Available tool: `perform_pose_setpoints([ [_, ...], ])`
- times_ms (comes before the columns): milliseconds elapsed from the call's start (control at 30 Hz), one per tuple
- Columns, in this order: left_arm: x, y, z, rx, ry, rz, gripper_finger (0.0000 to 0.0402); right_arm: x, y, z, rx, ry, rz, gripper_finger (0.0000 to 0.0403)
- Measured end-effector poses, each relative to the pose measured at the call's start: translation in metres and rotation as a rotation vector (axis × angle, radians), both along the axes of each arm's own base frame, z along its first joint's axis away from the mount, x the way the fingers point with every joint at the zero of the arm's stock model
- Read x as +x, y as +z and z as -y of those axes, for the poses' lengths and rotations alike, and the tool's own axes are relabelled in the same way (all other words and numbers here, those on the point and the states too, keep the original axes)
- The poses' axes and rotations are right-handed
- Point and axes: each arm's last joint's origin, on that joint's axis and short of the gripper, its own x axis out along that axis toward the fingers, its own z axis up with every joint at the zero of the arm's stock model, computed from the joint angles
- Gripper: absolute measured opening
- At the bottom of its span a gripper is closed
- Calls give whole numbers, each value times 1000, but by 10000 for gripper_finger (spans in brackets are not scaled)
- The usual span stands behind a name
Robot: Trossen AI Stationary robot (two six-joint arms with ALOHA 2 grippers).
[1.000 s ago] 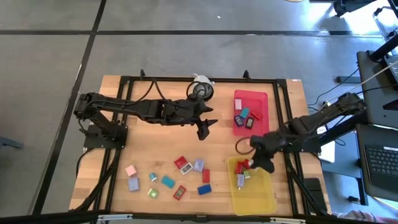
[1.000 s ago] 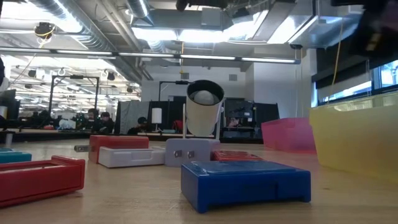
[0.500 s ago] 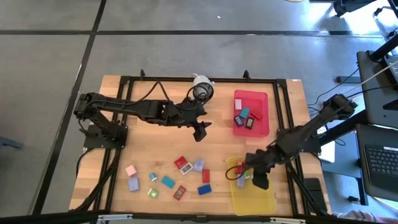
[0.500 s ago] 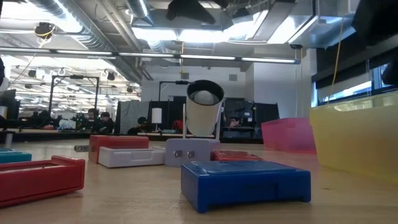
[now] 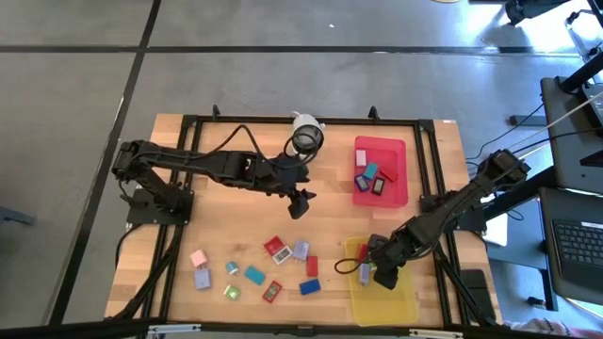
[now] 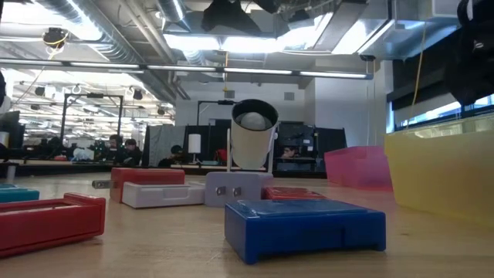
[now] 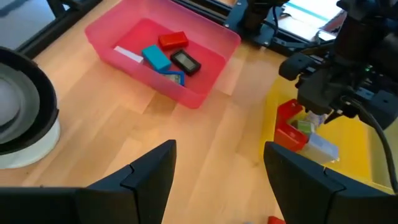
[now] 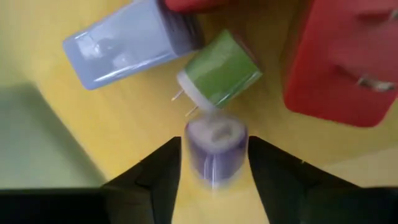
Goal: Pick & Place Office items
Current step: Put the violet charger adapter into the yellow bin, then put the red charger adapter into the yellow bin
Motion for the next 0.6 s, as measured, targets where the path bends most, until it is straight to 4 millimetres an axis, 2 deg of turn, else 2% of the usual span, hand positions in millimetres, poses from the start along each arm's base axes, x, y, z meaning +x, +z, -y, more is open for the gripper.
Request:
perform_pose_setpoints([
  [100, 0, 0, 0, -27, 4, 3, 239, 0, 1, 0, 9, -5, -5, 216],
  [267, -3, -4, 4, -115, -99, -58, 239, -1, 1, 0, 56, 7, -49, 240],
  [467, -19, -18, 9, -158, -314, -280, 239, -7, 2, -1, 178, 72, -188, 237],
  [600, -25, -28, 14, -244, -264, -363, 240, -10, 3, -3, 208, 110, -217, 225],
])
